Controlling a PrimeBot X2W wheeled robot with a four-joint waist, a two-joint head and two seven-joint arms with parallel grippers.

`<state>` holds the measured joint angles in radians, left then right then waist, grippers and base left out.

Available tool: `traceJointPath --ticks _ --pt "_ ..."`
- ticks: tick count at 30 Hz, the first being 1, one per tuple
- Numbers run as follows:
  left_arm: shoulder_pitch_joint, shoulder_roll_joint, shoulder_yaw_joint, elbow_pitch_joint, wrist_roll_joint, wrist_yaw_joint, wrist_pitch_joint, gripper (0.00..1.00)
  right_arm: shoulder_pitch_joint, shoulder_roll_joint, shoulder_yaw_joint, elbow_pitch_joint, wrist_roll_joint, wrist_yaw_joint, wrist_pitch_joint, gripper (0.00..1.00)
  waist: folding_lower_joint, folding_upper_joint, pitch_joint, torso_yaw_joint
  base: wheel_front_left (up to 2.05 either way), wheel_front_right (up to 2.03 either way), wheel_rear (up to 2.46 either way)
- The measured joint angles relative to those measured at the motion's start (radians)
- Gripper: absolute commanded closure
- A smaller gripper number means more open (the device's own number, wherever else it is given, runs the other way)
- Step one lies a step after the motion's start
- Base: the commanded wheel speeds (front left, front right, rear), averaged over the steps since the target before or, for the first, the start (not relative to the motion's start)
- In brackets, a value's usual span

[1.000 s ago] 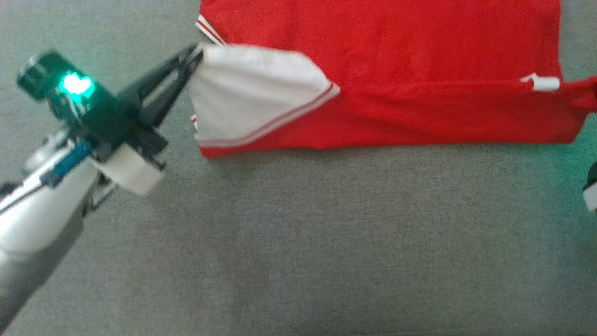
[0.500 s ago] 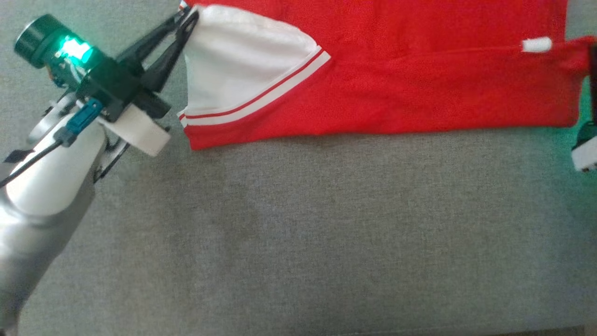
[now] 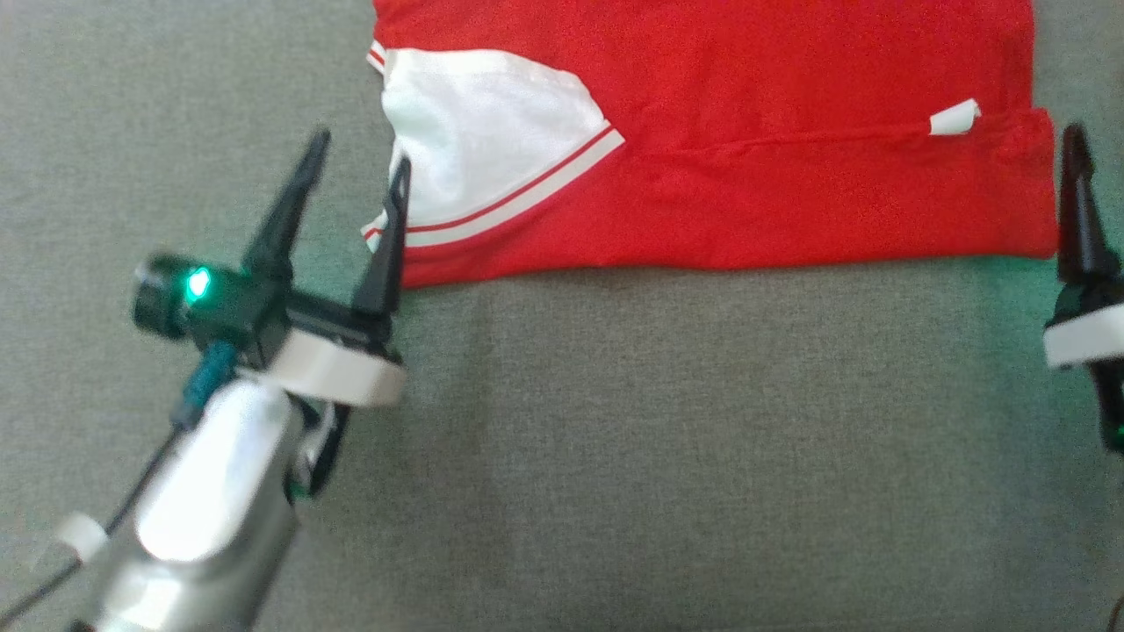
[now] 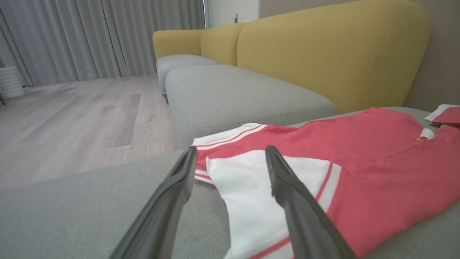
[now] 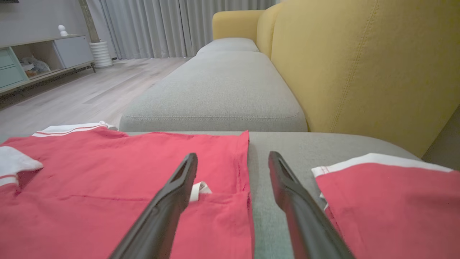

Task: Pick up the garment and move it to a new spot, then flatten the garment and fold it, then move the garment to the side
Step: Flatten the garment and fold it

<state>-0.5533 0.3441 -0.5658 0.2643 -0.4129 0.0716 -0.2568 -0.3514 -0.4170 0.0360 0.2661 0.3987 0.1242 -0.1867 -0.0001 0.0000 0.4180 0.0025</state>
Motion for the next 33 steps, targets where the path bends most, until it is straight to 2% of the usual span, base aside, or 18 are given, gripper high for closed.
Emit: traceJointPath --ticks 9,14,19,22,23,24,25,27,33 --pt "0.152 -0.135 0.031 0.105 -0.053 -0.001 0.000 0.00 0.058 0.033 -0.005 0.023 0.005 0.000 -0.019 0.00 -0.0001 0.0000 -0.047 0.008 0.00 0.00 0.00" --pt "0.148 -0.146 0.053 0.220 -0.085 0.007 0.019 0.00 0.058 0.036 -0.002 0.033 0.005 0.000 -0.025 0.00 0.0001 0.0000 -0.035 0.001 0.00 0.00 0.00" --pt "0.113 -0.158 0.063 0.269 -0.106 0.005 0.018 0.00 0.056 0.036 0.004 0.044 0.008 0.000 -0.025 0.00 0.0000 0.0001 -0.018 -0.007 0.00 0.00 0.00" --pt "0.088 -0.163 0.061 0.288 -0.106 -0.016 0.018 0.00 0.054 0.035 0.008 0.052 0.015 0.000 -0.025 0.00 0.0000 0.0001 -0.007 -0.007 0.00 0.00 0.00" --pt "0.081 -0.166 0.059 0.291 -0.106 -0.025 0.018 0.15 0.053 0.035 0.008 0.055 0.015 0.000 -0.025 0.00 0.0000 0.0001 -0.004 -0.007 0.00 0.00 0.00" --pt "0.076 -0.167 0.054 0.296 -0.106 -0.035 0.019 0.67 0.054 0.035 0.008 0.058 0.015 0.000 -0.025 0.00 0.0000 0.0001 -0.002 -0.005 0.00 0.00 0.00" --pt "0.072 -0.168 0.047 0.300 -0.106 -0.047 0.023 1.00 0.053 0.034 0.009 0.061 0.015 0.000 -0.025 0.00 0.0000 0.0001 -0.001 -0.004 0.00 0.00 0.00" --pt "0.063 -0.167 0.038 0.309 -0.106 -0.072 0.035 1.00 0.053 0.033 0.012 0.072 0.020 0.000 -0.018 0.00 0.0000 0.0001 -0.002 0.000 0.00 0.00 0.00" --pt "0.062 -0.165 0.031 0.295 -0.106 -0.091 0.025 1.00 0.040 0.034 0.014 0.127 0.040 0.000 0.030 0.00 0.0002 0.0000 -0.009 0.011 0.00 0.00 0.00"
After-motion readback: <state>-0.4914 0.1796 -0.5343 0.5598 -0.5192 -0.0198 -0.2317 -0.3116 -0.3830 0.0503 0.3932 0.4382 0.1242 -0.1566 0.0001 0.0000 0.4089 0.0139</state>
